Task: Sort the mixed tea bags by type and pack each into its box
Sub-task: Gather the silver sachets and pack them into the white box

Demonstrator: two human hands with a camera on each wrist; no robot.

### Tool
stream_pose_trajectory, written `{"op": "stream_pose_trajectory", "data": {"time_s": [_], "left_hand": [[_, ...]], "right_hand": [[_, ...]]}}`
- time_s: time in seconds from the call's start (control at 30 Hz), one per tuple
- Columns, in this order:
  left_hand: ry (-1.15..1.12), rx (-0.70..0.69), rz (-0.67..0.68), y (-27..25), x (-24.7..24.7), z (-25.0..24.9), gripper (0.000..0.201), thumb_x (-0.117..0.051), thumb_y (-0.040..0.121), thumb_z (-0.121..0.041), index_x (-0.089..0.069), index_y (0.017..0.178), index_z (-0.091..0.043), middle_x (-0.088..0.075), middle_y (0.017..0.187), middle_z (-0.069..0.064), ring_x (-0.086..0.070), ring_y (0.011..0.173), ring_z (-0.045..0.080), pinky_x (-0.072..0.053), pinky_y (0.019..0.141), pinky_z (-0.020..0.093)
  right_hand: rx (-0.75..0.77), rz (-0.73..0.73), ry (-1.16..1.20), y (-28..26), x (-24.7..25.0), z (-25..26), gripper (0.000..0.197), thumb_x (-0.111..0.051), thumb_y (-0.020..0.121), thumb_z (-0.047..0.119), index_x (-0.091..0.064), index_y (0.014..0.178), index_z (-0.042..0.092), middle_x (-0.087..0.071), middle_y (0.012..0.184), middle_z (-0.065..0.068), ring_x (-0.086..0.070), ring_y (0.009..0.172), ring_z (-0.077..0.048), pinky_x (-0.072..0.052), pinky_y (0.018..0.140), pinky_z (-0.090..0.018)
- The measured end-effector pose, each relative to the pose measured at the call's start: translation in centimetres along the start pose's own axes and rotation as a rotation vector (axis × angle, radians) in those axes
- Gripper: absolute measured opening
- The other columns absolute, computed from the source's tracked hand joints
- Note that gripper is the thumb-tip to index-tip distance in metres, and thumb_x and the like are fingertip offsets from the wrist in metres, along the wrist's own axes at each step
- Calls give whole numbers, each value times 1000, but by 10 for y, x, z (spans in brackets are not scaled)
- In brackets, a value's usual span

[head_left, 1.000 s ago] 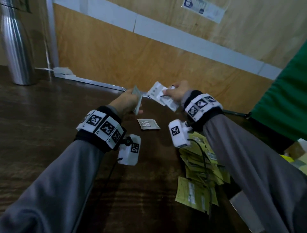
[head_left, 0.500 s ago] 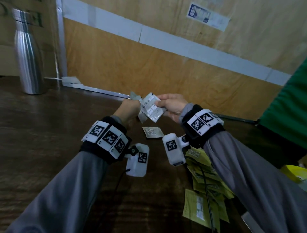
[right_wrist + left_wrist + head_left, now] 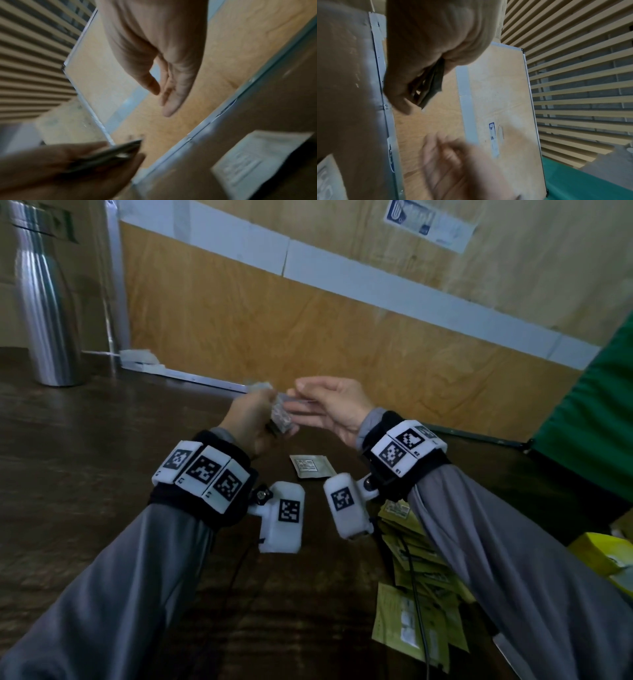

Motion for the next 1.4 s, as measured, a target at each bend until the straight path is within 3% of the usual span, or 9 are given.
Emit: {"op": "stream_pose_trajectory", "data": {"time_s": [0.13, 0.23, 0.33, 0.53, 0.63, 0.87, 1.13, 1.27, 1.4], "left_hand": [[-106, -46, -135, 4, 27, -7, 16, -32, 98, -4, -48, 96, -4, -56, 106, 16, -62, 87, 28, -54, 64, 41], [-79, -86, -114, 5, 25, -16, 37, -24, 102, -15, -35, 136, -26, -57, 94, 8, -65, 82, 24, -50, 73, 42], [-57, -32, -51, -2, 10, -16, 23, -31, 103, -30, -44, 120, -21, -54, 83, 6, -62, 73, 22, -51, 79, 44], [-138, 71, 69, -9, -12, -1, 39, -32, 98, -51, -47, 95, -15, -53, 84, 11, -56, 72, 23, -52, 76, 43], [-88, 56, 120, -12, -22, 2, 46, -30, 97, -57, -52, 98, -17, -57, 90, 11, -58, 75, 22, -50, 82, 43], [-39, -30, 73, -23, -34, 8, 40, -32, 95, -60, -53, 92, -26, -58, 85, 2, -59, 72, 15, -47, 73, 35], [106, -50, 428, -86, -114, 29, 37, -47, 96, -44, -54, 115, -13, -64, 86, 9, -68, 61, 17, -58, 51, 29], [31, -8, 379, -102, -123, 45, 21, -38, 103, -20, -46, 122, -26, -63, 91, 7, -66, 68, 18, -57, 51, 30], [8, 119, 403, -131, -136, 51, 23, -35, 102, -36, -49, 110, -19, -59, 97, 12, -61, 76, 23, -56, 48, 35]], "right_hand": [[-117, -194, -456, 16, 37, -25, 36, -49, 91, -6, -50, 125, 4, -62, 110, -13, -62, 84, -20, -56, 69, -31], [-240, 240, -1240, 19, 28, -64, 61, -59, 86, -1, -40, 141, 16, -44, 144, -7, -47, 126, -25, -50, 84, -27], [-329, 394, -1490, 15, 23, -86, 73, -68, 84, 13, -31, 146, 20, -37, 149, -1, -36, 136, -25, -33, 107, -38], [-427, 358, -1522, 12, 40, -84, 58, -79, 71, 37, -59, 114, 3, -63, 98, -3, -60, 93, -23, -50, 86, -36], [-376, 243, -1482, 4, 46, -76, 39, -69, 82, 19, -58, 114, -1, -64, 101, -10, -63, 88, -25, -56, 81, -41], [-159, -254, -272, -48, 68, 9, 24, -52, 91, -1, -48, 115, 2, -59, 99, -15, -62, 84, -25, -58, 60, -35], [134, -407, -693, -128, 78, 36, 30, -53, 95, 27, -63, 84, 1, -55, 62, -5, -51, 49, -15, -37, 45, -24], [262, -532, -1246, -172, 81, 62, 27, -56, 90, 33, -63, 104, 11, -56, 107, -10, -58, 90, -27, -49, 75, -35], [605, -209, -1261, -217, 66, 62, 47, -61, 79, 21, -52, 122, 5, -48, 119, -11, -52, 105, -26, -47, 87, -43]]}}
Point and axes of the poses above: each hand's wrist, its own y-axis towards the middle knuckle, its own x-axis out of the back of the hand, z = x × y, the point moved 8 cm from there along y, towards the middle knuckle
